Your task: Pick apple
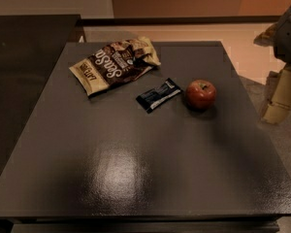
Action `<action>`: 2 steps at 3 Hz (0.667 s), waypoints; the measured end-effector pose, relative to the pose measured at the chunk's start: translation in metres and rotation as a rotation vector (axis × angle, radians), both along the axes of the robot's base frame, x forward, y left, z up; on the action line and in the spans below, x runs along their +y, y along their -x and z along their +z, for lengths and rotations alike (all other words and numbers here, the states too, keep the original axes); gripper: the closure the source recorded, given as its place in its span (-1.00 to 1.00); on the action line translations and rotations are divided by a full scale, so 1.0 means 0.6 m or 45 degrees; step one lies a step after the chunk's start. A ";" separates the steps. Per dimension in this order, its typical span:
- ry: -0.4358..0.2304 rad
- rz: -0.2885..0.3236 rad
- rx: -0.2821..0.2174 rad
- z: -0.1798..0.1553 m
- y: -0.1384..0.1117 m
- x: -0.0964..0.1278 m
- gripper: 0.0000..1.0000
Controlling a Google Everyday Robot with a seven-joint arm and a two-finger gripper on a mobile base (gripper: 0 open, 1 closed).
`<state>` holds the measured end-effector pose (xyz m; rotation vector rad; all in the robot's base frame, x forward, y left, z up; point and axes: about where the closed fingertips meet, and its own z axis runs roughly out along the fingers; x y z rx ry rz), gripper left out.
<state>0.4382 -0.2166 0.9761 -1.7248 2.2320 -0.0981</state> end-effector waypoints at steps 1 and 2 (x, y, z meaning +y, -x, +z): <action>-0.001 0.001 -0.003 0.001 -0.001 0.001 -1.00; -0.026 0.010 -0.003 -0.012 -0.025 0.008 -1.00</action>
Offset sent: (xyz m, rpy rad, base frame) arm 0.0349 0.0087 -0.0223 0.0478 0.0195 0.0167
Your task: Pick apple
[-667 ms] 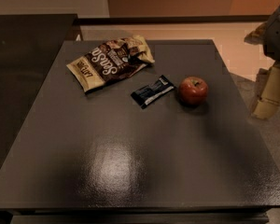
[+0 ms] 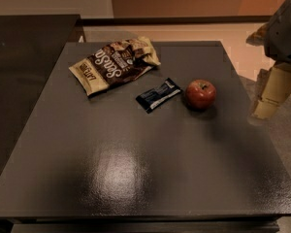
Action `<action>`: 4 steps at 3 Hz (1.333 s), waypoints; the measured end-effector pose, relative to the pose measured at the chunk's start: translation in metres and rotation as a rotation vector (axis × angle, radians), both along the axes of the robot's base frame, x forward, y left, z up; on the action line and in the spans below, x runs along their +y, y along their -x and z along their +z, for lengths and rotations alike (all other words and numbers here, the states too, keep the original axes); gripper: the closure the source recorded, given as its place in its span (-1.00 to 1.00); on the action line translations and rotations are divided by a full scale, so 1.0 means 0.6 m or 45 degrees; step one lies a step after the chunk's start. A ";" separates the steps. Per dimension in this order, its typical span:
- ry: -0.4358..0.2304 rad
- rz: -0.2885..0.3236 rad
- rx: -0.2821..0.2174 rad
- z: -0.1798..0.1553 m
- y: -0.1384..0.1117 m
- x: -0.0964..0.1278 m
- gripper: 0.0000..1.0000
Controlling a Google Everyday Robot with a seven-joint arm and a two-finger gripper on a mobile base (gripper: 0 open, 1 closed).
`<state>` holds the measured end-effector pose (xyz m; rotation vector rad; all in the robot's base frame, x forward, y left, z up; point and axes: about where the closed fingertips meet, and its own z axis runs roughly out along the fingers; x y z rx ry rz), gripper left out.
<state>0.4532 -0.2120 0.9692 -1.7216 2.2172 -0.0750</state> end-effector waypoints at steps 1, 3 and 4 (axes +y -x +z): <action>-0.033 0.007 0.024 -0.032 -0.038 0.009 -1.00; -0.081 0.015 0.076 -0.098 -0.103 0.029 -1.00; -0.097 0.020 0.085 -0.126 -0.123 0.041 -1.00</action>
Offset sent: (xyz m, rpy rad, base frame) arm 0.0751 0.0144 -0.0626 0.0716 0.0722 0.0090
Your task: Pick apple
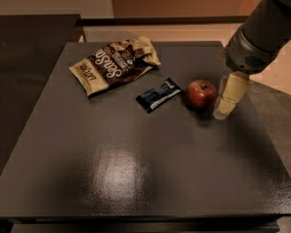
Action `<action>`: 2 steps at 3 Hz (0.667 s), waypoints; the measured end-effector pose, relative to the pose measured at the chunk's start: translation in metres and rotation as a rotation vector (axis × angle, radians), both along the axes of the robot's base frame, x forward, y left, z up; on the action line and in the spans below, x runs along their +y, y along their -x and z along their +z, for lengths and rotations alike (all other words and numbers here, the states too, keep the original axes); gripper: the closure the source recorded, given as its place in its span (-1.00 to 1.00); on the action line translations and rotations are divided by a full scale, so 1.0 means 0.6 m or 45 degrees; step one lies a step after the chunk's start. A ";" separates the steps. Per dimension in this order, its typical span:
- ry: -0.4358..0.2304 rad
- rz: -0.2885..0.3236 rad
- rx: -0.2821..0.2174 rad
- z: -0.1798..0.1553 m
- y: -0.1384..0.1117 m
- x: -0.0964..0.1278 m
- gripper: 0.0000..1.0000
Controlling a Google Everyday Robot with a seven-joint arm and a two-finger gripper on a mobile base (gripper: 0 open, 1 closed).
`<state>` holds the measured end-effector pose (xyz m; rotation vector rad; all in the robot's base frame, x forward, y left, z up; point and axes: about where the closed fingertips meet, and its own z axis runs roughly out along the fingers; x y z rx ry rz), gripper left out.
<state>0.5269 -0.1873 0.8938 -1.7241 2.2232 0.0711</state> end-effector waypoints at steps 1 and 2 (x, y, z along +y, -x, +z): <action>-0.005 0.009 0.011 -0.023 -0.010 0.013 -1.00; -0.009 0.020 0.030 -0.040 -0.013 0.027 -1.00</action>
Offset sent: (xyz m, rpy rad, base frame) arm 0.0098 0.0250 -0.0368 0.0117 0.0442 0.0235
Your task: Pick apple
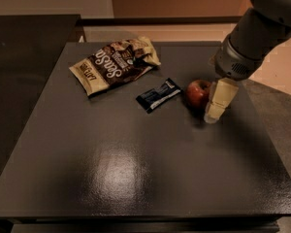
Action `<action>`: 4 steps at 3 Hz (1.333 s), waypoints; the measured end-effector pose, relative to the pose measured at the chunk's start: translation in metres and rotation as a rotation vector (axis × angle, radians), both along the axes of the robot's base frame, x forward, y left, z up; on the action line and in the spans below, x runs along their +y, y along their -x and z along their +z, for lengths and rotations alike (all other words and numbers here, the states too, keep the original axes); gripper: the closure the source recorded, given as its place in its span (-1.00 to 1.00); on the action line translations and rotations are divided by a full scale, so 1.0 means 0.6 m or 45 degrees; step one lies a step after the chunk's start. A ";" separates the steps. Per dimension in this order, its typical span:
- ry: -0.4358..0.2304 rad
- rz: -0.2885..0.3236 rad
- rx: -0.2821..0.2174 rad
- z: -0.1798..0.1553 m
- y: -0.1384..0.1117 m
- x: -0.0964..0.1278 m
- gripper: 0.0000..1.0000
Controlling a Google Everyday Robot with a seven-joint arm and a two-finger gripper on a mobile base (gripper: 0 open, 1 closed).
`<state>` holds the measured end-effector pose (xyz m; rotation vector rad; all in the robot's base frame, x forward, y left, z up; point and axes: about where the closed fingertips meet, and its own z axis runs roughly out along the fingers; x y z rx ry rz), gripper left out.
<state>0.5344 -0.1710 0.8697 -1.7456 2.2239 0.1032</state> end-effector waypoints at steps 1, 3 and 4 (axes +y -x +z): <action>0.002 0.009 0.019 -0.014 0.001 0.009 -0.67; -0.001 -0.002 0.031 -0.022 -0.004 0.008 0.25; -0.017 0.006 0.021 -0.003 -0.008 0.015 0.71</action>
Offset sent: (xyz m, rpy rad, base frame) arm 0.0028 0.0030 -0.0199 -0.0053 0.0334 -0.0072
